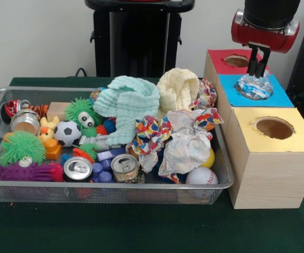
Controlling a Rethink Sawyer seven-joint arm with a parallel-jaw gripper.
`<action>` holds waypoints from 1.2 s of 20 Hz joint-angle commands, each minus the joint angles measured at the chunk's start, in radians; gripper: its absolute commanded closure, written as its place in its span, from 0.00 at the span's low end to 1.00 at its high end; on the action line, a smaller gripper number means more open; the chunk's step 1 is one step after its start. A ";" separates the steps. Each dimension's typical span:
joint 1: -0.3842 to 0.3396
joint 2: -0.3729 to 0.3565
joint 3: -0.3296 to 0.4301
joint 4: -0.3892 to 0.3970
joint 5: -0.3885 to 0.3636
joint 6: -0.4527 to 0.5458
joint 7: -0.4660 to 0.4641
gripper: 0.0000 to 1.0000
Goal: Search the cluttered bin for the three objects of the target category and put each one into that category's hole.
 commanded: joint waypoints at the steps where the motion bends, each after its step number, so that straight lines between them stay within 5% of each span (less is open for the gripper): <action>1: -0.015 0.085 0.136 0.101 0.076 -0.104 0.244 1.00; 24: -0.047 0.035 0.151 0.139 0.034 -0.014 0.144 1.00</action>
